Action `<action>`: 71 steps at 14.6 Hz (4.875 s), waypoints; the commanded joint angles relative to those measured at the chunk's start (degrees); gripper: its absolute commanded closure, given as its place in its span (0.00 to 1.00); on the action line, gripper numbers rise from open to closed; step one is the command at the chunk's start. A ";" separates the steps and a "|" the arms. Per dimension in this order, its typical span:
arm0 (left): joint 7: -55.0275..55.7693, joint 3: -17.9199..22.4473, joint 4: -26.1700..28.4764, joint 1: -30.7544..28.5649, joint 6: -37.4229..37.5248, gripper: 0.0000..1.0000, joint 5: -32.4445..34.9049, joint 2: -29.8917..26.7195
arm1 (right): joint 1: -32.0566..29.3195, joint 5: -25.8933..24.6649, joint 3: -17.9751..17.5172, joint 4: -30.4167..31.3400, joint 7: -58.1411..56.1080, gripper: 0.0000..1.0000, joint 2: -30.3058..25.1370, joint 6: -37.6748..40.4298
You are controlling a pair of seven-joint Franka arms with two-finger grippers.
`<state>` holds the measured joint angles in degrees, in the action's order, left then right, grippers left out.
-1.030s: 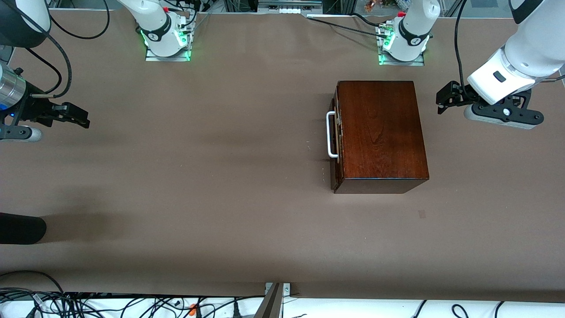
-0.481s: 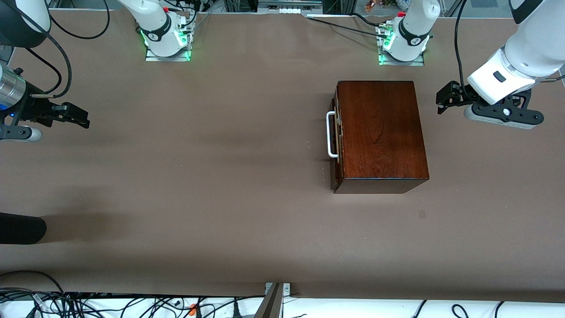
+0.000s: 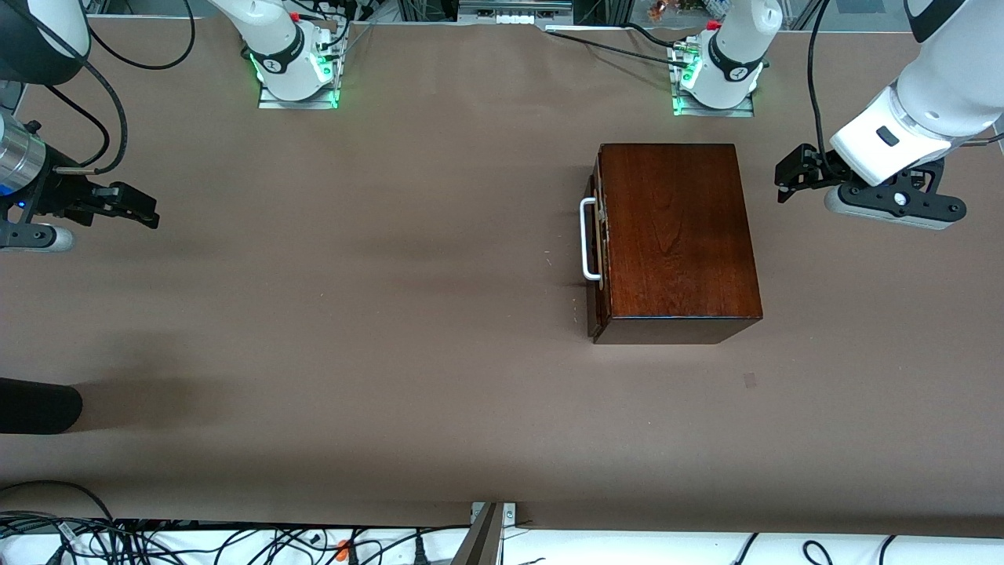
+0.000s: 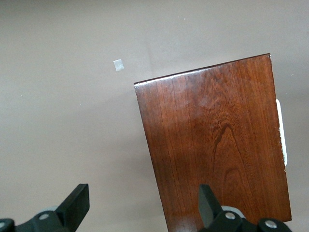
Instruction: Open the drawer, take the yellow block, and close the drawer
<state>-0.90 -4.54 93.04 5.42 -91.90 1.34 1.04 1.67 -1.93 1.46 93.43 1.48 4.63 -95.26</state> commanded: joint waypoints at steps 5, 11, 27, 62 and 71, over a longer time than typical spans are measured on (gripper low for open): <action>0.11 0.05 -1.81 0.20 1.28 0.00 0.07 0.71 | 0.17 0.78 0.12 -0.27 0.10 0.00 -0.23 -0.01; 0.46 -1.79 -1.72 0.20 2.76 0.00 0.16 0.28 | 0.17 0.78 0.12 -0.27 0.10 0.00 -0.23 -0.01; 16.70 -20.32 -2.34 0.47 -4.40 0.00 -1.34 11.42 | 0.17 0.78 0.12 -0.27 0.10 0.00 -0.23 -0.19; 50.65 -21.83 -0.58 18.48 -15.51 0.00 25.38 33.59 | 0.17 0.78 0.12 -0.27 0.10 0.00 -0.14 -0.54; 50.74 -21.83 0.21 18.75 -14.89 0.00 25.12 33.76 | 0.17 0.78 0.12 -0.27 0.10 0.00 -0.23 -0.54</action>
<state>48.68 -26.15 93.27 23.51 -106.91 26.25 34.37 1.70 -1.93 1.46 93.38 1.48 4.63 -95.72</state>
